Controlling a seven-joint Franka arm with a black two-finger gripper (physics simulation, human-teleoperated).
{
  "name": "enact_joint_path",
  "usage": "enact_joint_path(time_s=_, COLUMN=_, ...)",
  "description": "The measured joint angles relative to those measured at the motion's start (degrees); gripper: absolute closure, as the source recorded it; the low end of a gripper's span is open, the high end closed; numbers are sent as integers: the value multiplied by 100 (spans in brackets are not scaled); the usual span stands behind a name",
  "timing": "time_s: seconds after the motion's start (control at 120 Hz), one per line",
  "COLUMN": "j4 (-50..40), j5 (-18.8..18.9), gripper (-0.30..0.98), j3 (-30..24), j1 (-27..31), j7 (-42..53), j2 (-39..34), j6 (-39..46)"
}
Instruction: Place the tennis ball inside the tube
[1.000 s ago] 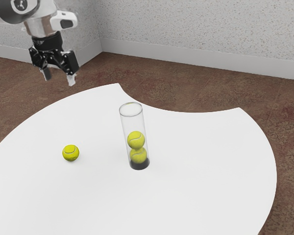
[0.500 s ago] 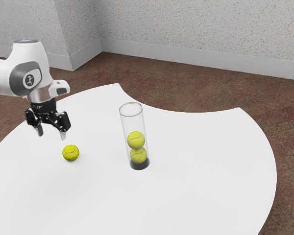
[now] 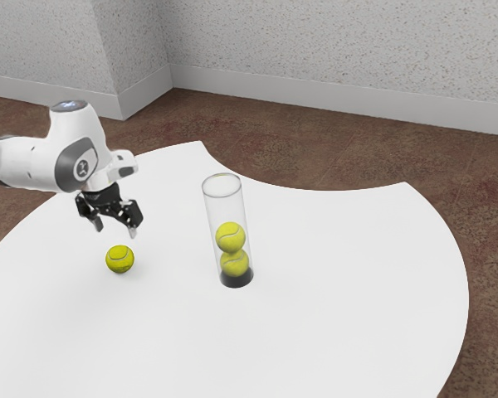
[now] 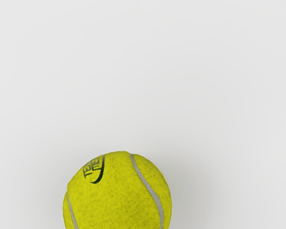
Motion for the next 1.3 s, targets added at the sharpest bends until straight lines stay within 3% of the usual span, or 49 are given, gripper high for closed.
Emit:
enact_joint_path(time_s=0.7, j4=261, j5=-155, gripper=0, j3=0, j1=277, j7=505, j2=1084, j6=358)
enact_joint_path(time_s=1.3, j4=406, j5=-115, gripper=33, j3=-16, j1=257, j7=606, j2=1181, j6=366)
